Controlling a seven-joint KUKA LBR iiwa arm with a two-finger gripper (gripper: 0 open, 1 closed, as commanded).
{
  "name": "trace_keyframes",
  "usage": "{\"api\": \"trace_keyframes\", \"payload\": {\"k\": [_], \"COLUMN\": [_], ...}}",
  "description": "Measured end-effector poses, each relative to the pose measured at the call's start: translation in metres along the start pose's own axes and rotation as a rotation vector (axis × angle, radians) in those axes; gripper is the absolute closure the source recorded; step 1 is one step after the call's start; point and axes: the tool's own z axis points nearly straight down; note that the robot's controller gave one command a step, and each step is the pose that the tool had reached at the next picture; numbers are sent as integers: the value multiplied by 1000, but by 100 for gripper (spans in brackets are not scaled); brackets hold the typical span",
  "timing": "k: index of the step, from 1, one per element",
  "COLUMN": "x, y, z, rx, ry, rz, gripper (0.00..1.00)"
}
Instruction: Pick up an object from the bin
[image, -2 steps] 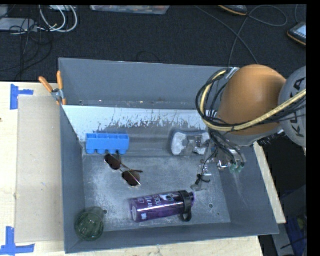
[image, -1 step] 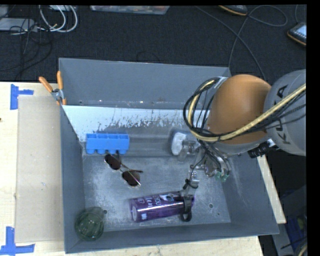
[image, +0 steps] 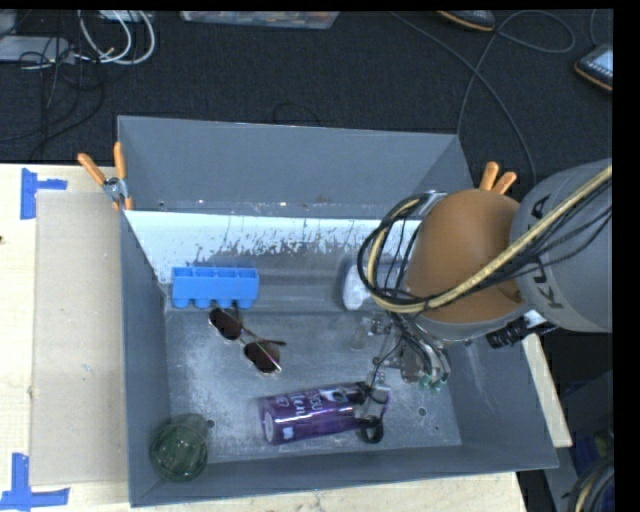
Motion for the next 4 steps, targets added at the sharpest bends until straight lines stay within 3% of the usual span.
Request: {"api": "trace_keyframes", "payload": {"k": [1,2,3,4], "x": [-5,-4,22,27], "y": [6,-18,-47,-19], "z": [6,56,80,107], "rx": [-1,2,-1,-2], "ry": [-1,8,3,-3], "rz": [-54,48,-48,63], "gripper": [0,0,0,0]}}
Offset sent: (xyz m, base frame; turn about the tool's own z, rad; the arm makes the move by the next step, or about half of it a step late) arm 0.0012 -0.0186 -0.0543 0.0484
